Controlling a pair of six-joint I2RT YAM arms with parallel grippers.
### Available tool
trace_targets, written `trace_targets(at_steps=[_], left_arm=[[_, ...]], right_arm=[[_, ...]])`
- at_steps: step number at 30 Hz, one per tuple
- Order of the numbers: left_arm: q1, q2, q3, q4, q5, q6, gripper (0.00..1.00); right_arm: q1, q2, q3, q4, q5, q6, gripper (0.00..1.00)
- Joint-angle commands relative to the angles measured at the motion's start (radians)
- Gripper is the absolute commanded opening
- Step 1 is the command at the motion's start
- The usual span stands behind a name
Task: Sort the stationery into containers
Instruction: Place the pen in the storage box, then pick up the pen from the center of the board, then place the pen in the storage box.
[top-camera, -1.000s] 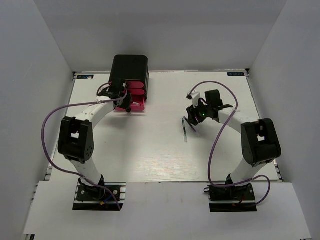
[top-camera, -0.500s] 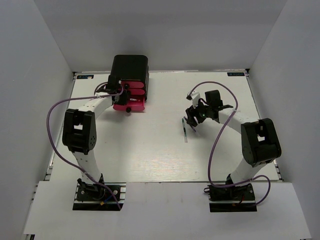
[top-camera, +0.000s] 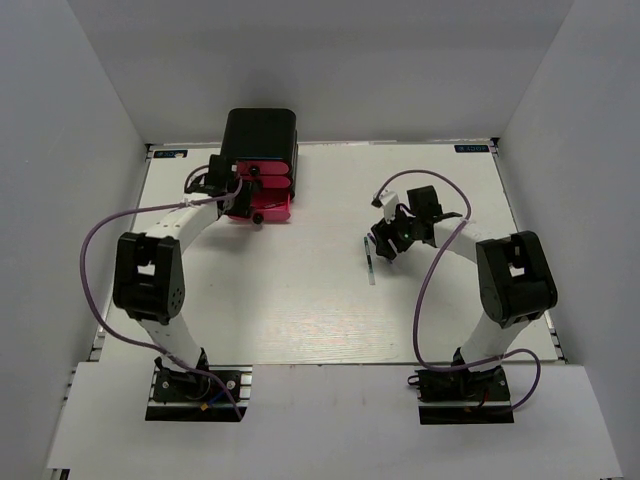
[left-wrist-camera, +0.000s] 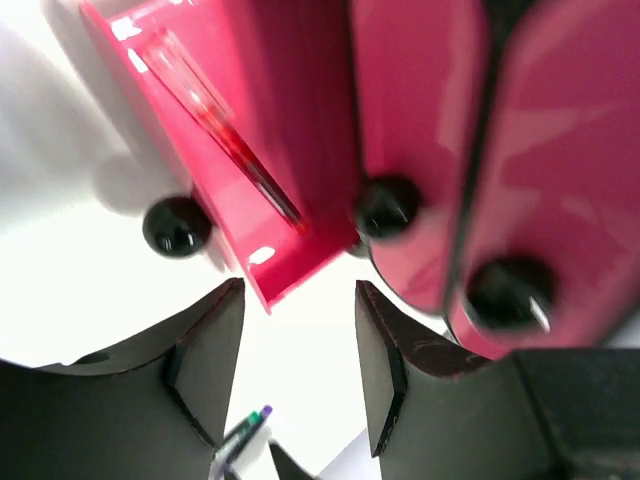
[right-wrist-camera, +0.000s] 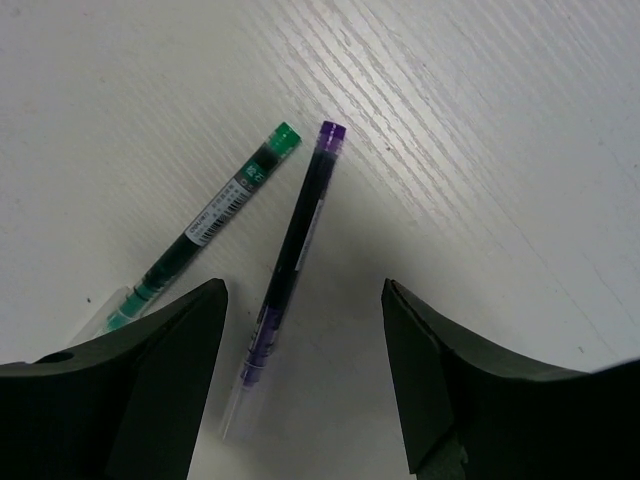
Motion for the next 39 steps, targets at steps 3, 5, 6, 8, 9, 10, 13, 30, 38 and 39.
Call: trace_targets(at_steps=[3,5,6,8,9,10,13,30,38,39], left_arm=[[0.005,-0.190,-0.076,0.062,0.024,0.065,0.58],[0.005,-0.254,-0.097,0.062,0.033,0.104,0.57],[0.005,-0.276,-0.116,0.062,0.033,0.117,0.57],[0.005,-0.320,-0.137,0.050,0.024,0.147,0.56],[0.005,-0.367,-0.168,0.050,0.024,0.179,0.56],[0.005,-0.394,-0.188,0.050,0.015,0.199,0.56],[0.005,-0.511,-0.292,0.110,0.005,0.335,0.54],[-0.013,-1.017,-0.841,0.328,0.217,0.645,0.73],[-0.013,-1.064,-0.869,0.211,0.226,0.667,0.73],[-0.013,-1.090,-0.878,0.201,0.216,0.667,0.73]], right_arm=[[0.006,0.048,0.026,0.016,0.057,-0.006,0.66],[0.016,0.065,0.031,0.013,0.066,-0.017,0.65],[0.020,0.067,0.029,0.016,0.067,-0.019,0.62],[0.037,0.074,0.016,0.019,0.089,-0.038,0.60],[0.042,0.074,0.010,0.031,0.095,-0.046,0.57],[0.049,0.070,-0.019,0.037,0.109,-0.057,0.54],[0.074,0.058,-0.056,0.059,0.135,-0.095,0.32],[0.205,0.089,0.329,0.064,-0.268,-0.342,0.00],[0.371,0.324,0.699,0.200,-0.397,-0.291,0.00],[0.381,0.346,0.726,0.206,-0.404,-0.278,0.00]])
